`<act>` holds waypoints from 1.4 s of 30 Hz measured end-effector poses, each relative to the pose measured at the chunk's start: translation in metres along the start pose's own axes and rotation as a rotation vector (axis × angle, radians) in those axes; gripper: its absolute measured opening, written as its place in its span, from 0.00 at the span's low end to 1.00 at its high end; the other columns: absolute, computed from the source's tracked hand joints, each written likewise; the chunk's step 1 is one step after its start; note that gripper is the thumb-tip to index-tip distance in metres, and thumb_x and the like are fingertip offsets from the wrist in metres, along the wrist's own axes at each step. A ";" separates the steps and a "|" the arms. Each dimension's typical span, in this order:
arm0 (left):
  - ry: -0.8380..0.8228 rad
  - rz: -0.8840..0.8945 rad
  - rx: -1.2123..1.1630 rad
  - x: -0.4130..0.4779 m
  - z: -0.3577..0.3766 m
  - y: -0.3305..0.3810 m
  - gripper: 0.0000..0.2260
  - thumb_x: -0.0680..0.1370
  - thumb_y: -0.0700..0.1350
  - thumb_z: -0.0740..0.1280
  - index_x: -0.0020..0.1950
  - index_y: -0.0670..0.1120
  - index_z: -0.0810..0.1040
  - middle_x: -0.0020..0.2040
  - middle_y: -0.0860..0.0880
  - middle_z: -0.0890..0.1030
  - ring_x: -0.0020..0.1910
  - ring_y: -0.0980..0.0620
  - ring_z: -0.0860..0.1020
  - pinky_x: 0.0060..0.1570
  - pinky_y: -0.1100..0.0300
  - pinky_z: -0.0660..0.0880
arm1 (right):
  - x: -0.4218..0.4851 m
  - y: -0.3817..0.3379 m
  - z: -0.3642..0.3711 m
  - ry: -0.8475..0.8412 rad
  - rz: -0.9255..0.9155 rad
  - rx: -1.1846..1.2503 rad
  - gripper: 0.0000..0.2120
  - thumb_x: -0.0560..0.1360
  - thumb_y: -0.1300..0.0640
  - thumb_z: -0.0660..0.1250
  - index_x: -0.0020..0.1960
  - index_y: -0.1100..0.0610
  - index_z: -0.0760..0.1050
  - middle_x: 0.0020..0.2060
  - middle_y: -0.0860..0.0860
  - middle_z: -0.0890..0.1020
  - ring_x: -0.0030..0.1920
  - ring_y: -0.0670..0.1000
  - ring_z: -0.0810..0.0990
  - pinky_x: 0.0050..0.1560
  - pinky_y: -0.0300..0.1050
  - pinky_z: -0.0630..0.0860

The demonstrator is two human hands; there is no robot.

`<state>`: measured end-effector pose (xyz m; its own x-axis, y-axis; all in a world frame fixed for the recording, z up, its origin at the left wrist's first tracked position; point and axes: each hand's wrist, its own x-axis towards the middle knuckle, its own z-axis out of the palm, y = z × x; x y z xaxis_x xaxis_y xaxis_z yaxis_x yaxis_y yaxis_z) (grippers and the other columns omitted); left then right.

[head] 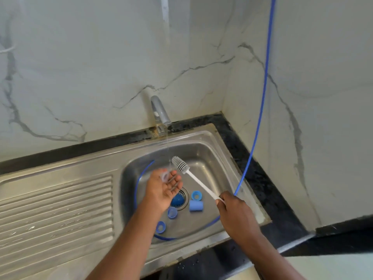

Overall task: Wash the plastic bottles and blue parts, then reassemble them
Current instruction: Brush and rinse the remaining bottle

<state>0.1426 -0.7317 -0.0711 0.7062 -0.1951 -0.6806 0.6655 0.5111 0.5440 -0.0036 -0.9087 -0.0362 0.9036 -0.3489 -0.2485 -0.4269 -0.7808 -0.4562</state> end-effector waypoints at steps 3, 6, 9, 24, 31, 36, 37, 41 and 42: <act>-0.069 -0.108 0.051 0.003 0.024 -0.041 0.10 0.79 0.46 0.61 0.49 0.41 0.77 0.39 0.46 0.82 0.37 0.48 0.81 0.45 0.53 0.79 | -0.008 0.022 -0.003 0.049 0.085 0.013 0.09 0.84 0.48 0.58 0.47 0.51 0.69 0.40 0.47 0.76 0.41 0.51 0.75 0.41 0.47 0.71; -0.149 -0.201 0.108 0.002 0.049 -0.077 0.07 0.80 0.45 0.62 0.53 0.42 0.76 0.41 0.45 0.82 0.36 0.48 0.81 0.40 0.56 0.81 | -0.020 0.043 -0.011 0.115 0.182 0.018 0.09 0.83 0.48 0.59 0.46 0.50 0.70 0.39 0.47 0.76 0.39 0.50 0.73 0.38 0.46 0.69; -0.221 -0.273 0.198 -0.008 0.074 -0.107 0.08 0.81 0.45 0.63 0.53 0.41 0.77 0.42 0.45 0.82 0.35 0.50 0.80 0.40 0.56 0.78 | -0.037 0.067 -0.022 0.193 0.282 -0.034 0.08 0.82 0.48 0.60 0.46 0.49 0.72 0.42 0.48 0.77 0.41 0.51 0.76 0.40 0.46 0.71; -0.251 -0.319 0.333 -0.016 0.106 -0.141 0.10 0.84 0.51 0.62 0.54 0.47 0.78 0.47 0.45 0.85 0.37 0.50 0.81 0.42 0.55 0.76 | 0.032 0.129 -0.026 0.278 0.358 -0.181 0.11 0.76 0.65 0.65 0.58 0.63 0.75 0.55 0.61 0.76 0.56 0.65 0.77 0.56 0.54 0.72; -0.183 -0.254 0.313 -0.002 0.090 -0.120 0.09 0.84 0.51 0.63 0.51 0.47 0.76 0.49 0.44 0.85 0.38 0.49 0.80 0.42 0.55 0.76 | 0.111 0.122 -0.014 0.326 0.251 -0.344 0.10 0.74 0.63 0.67 0.55 0.59 0.74 0.53 0.60 0.78 0.55 0.62 0.78 0.56 0.53 0.74; -0.162 -0.211 0.295 0.006 0.079 -0.107 0.05 0.82 0.45 0.66 0.55 0.45 0.76 0.51 0.43 0.87 0.41 0.48 0.81 0.45 0.55 0.78 | 0.125 0.133 -0.009 0.276 0.196 -0.417 0.10 0.78 0.56 0.65 0.58 0.54 0.73 0.54 0.54 0.78 0.56 0.55 0.78 0.55 0.47 0.73; -0.160 -0.195 0.303 0.009 0.077 -0.106 0.04 0.82 0.44 0.67 0.55 0.44 0.77 0.52 0.44 0.87 0.42 0.49 0.81 0.47 0.54 0.78 | 0.125 0.135 -0.008 0.290 0.196 -0.375 0.10 0.78 0.56 0.66 0.59 0.54 0.73 0.54 0.55 0.78 0.56 0.56 0.78 0.55 0.48 0.72; -0.160 -0.148 0.309 0.020 0.067 -0.097 0.03 0.81 0.43 0.69 0.51 0.45 0.77 0.55 0.44 0.86 0.44 0.50 0.82 0.49 0.55 0.78 | 0.115 0.132 -0.016 0.379 0.197 -0.037 0.10 0.77 0.64 0.64 0.59 0.60 0.75 0.54 0.59 0.76 0.55 0.61 0.75 0.53 0.49 0.70; -0.154 -0.139 0.303 0.023 0.063 -0.094 0.03 0.81 0.43 0.69 0.50 0.45 0.77 0.56 0.44 0.86 0.43 0.51 0.82 0.48 0.56 0.79 | 0.111 0.128 -0.021 0.444 0.177 -0.003 0.08 0.77 0.65 0.64 0.55 0.61 0.76 0.51 0.60 0.78 0.53 0.62 0.76 0.51 0.49 0.71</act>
<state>0.1114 -0.8369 -0.1066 0.6171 -0.3804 -0.6889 0.7825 0.2039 0.5883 0.0427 -1.0583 -0.1044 0.7444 -0.6643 0.0674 -0.5765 -0.6904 -0.4371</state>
